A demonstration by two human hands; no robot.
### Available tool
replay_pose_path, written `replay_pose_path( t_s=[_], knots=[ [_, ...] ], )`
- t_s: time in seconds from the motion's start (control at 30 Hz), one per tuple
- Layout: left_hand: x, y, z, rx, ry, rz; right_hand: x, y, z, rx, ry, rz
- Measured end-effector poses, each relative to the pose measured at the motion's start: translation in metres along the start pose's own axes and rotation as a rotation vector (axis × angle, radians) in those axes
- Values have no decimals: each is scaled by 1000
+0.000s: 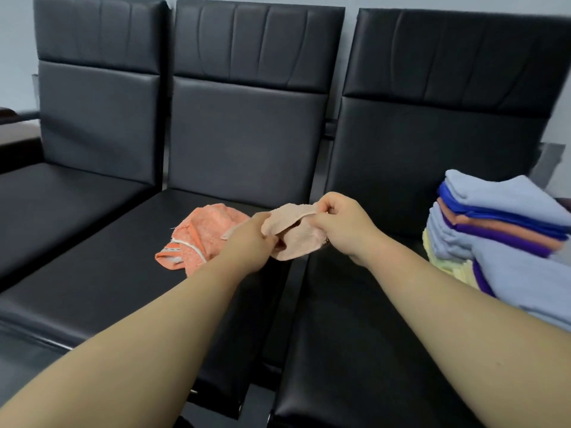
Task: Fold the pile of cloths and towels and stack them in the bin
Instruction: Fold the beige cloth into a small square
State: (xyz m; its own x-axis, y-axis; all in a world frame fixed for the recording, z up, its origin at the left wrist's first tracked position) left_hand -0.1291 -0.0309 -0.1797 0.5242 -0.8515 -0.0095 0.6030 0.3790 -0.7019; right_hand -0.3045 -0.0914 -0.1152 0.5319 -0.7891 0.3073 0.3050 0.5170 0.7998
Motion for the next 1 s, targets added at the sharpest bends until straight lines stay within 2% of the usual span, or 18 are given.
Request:
replay_pose_path(
  t_s=[0.13, 0.3, 0.4, 0.47, 0.57, 0.67, 0.77, 0.87, 1.0],
  knots=[
    [-1, -10, -11, 87, -5, 11, -11, -3, 22, 10, 7, -16],
    [-11, -42, -20, 30, -6, -67, -42, -22, 67, -134, -13, -82],
    [-23, -63, -32, 1, 67, -149, -70, -42, 87, -200, -9, -151],
    [-35, -78, -45, 81, 147, -228, -92, -65, 95, -218, -7, -245],
    [-53, -93, -59, 178, 252, -306, -119, -98, 92, -290, 125, -363],
    [-62, -100, -71, 207, 342, -330, -131, -110, 90, -401, 209, -350],
    [-61, -99, -73, 191, 389, -320, -129, -108, 95, -450, 183, -295],
    [-54, -88, -68, 310, 420, -275, -127, -109, 104, -413, 133, -307],
    [-37, -50, -49, 465, 445, -111, -129, -112, 101, -192, 78, -377]
  ],
)
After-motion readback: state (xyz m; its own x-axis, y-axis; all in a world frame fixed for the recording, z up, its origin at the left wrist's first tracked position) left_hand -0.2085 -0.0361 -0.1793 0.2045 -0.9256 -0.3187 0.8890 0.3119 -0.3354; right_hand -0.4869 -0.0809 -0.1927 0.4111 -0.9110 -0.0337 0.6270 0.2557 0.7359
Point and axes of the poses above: each hand's wrist, its own x-axis towards the middle knuckle, its own z-axis out of the back of the hand, y = z × x, the point moved 10 cm from there along x, towards the middle knuckle, and after that the axes turned 12 degrees about z, right-handed, at the moved point
